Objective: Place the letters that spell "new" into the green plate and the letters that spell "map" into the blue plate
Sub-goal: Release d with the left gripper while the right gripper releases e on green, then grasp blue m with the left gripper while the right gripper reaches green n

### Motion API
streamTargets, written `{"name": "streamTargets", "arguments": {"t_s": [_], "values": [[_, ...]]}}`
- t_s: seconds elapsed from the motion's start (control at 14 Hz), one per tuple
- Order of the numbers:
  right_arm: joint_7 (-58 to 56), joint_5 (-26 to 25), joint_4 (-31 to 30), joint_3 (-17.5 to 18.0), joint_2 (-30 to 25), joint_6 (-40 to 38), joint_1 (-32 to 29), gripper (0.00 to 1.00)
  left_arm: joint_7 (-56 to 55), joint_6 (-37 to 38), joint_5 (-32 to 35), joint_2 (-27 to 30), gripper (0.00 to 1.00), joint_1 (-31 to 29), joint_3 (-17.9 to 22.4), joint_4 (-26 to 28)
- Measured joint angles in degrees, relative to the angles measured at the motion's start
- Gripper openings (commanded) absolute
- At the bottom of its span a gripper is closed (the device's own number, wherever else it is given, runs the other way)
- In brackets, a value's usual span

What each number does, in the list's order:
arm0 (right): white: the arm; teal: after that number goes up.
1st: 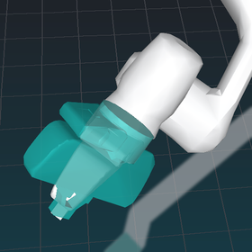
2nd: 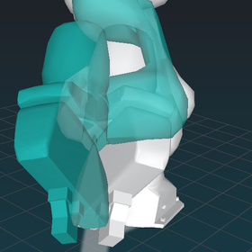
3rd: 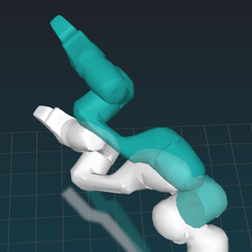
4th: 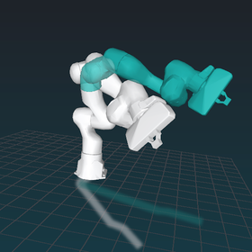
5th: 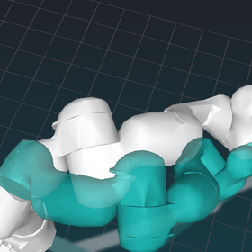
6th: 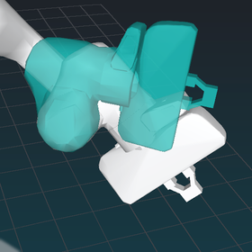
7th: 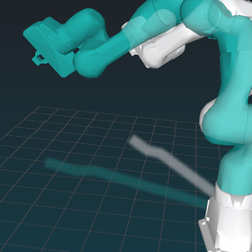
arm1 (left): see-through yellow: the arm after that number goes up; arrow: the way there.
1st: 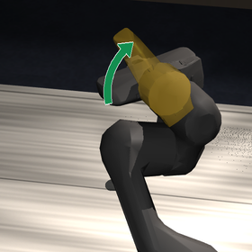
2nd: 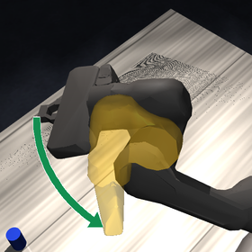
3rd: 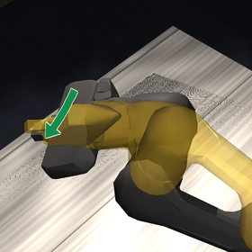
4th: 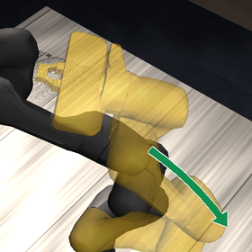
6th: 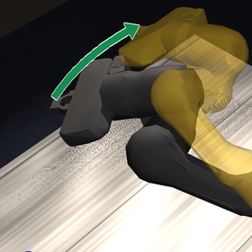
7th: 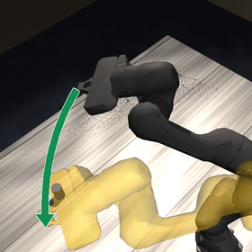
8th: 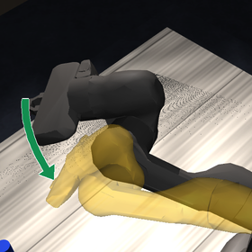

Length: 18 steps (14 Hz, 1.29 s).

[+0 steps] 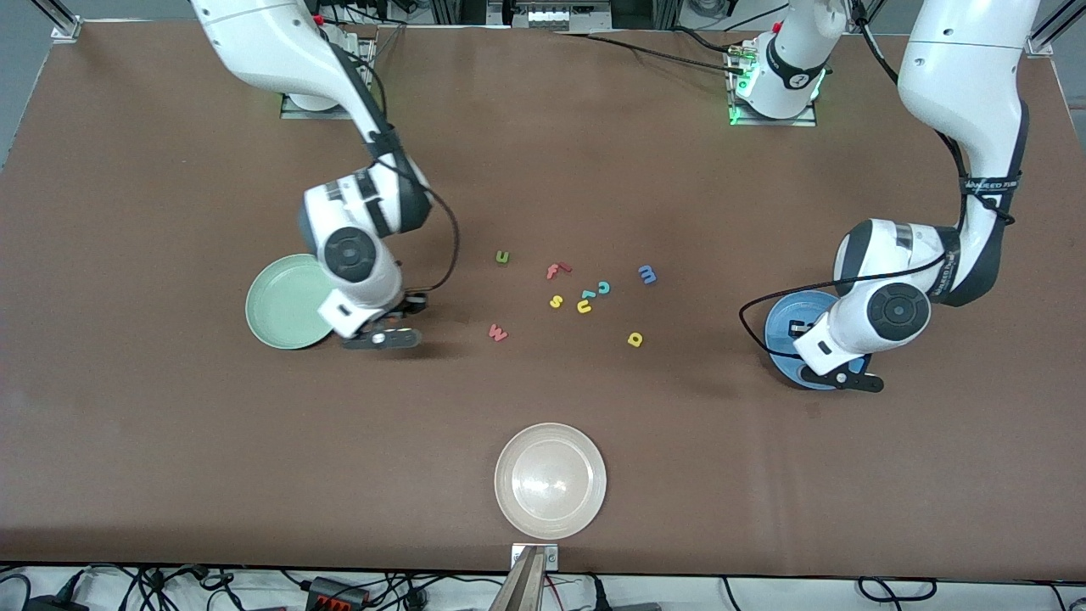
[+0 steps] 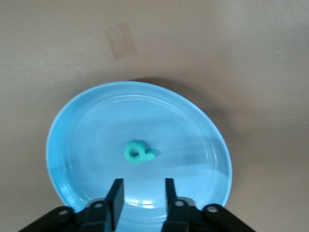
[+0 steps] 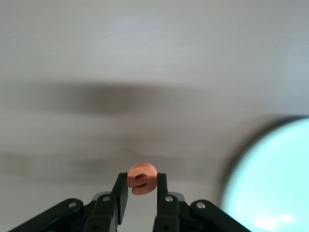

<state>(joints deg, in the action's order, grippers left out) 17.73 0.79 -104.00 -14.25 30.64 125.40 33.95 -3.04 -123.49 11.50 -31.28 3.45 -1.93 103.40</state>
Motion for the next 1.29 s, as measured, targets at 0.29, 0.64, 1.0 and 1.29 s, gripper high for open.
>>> {"name": "streamTargets", "arguments": {"t_s": [0.29,0.64,1.0,1.29], "values": [[-6.4,0.0,-0.5,-5.0,-3.3,-9.6,-4.3,0.06,-2.3,2.7,-4.4,1.8,1.00,0.0,-2.5,-0.5],[-6.9,0.0,-5.7,-5.0,-3.5,-9.0,-7.5,0.08,-27.5,5.8,-11.2,6.0,1.00,0.6,-13.5,1.6],[-6.9,0.0,-6.5,-5.0,-0.7,-4.9,-8.1,1.00,-43.7,-5.0,-11.2,5.4,0.76,5.2,-17.5,9.9],[-6.7,0.3,-4.9,-3.9,-2.0,-5.3,-7.6,1.00,-44.8,-16.7,-11.2,2.7,0.60,6.6,-17.5,15.8]]}}
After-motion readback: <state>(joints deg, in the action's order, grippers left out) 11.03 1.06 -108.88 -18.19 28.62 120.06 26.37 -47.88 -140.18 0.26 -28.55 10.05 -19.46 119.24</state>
